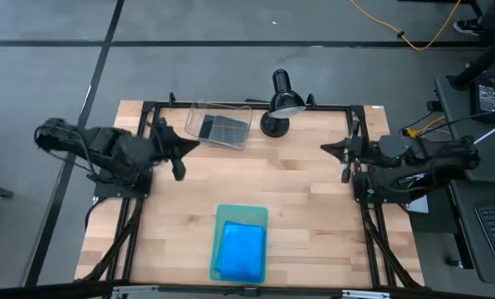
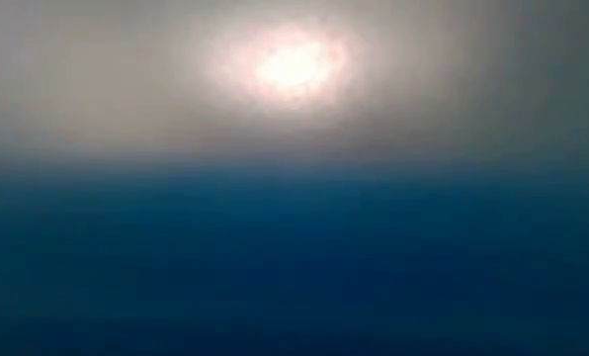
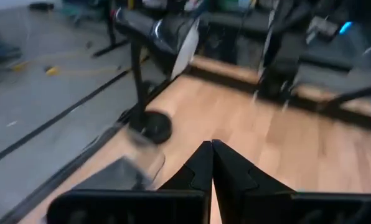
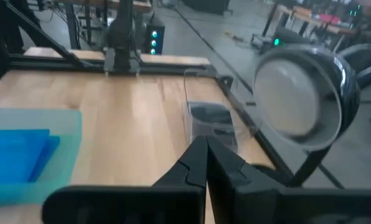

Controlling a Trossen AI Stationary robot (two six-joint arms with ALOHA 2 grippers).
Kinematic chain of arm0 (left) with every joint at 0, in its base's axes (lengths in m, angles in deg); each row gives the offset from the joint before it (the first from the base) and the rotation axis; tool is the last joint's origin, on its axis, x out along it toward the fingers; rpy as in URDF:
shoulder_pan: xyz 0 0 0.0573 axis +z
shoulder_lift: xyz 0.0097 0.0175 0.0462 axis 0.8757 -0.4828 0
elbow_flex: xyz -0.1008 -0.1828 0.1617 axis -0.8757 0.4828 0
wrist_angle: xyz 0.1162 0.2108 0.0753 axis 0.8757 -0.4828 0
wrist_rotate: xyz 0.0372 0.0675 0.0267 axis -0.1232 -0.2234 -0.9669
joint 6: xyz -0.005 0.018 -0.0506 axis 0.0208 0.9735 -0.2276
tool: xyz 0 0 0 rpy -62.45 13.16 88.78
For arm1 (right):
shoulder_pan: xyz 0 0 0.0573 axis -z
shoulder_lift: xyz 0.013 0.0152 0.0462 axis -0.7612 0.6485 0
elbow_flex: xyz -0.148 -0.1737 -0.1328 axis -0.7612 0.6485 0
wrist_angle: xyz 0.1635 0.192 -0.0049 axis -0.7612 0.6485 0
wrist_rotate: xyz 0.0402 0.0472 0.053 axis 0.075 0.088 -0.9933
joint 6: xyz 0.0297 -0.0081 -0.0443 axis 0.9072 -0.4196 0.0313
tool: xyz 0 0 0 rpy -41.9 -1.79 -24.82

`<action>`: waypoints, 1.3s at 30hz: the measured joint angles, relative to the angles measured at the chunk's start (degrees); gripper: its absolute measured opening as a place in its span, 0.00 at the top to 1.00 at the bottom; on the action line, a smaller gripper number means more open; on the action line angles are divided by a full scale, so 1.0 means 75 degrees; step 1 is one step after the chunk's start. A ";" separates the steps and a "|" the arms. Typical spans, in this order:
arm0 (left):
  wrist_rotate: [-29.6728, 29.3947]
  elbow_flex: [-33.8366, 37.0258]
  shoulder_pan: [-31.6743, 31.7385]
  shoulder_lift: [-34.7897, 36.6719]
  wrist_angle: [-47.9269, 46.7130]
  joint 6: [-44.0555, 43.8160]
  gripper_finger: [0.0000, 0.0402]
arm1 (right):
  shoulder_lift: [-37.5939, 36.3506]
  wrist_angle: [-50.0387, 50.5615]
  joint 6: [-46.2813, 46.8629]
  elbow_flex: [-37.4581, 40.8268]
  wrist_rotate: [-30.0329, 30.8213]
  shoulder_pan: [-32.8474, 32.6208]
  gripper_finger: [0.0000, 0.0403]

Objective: Pick & place jewel cases by type
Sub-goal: Return to Home Position

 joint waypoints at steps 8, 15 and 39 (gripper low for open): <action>0.3756 0.3881 0.3212 0.2321 0.3574 0.0696 1.00 | -0.0004 0.0409 0.0313 0.0000 -0.0010 0.0001 0.99; 0.4311 0.6081 0.3949 0.3914 0.4454 -0.0465 1.00 | 0.0053 0.0381 0.0710 0.0000 0.0365 0.0004 0.99; 0.0684 0.7531 0.1760 0.6821 0.2758 -0.0215 1.00 | -0.0575 -0.4974 0.0452 0.3357 0.0016 0.0137 0.99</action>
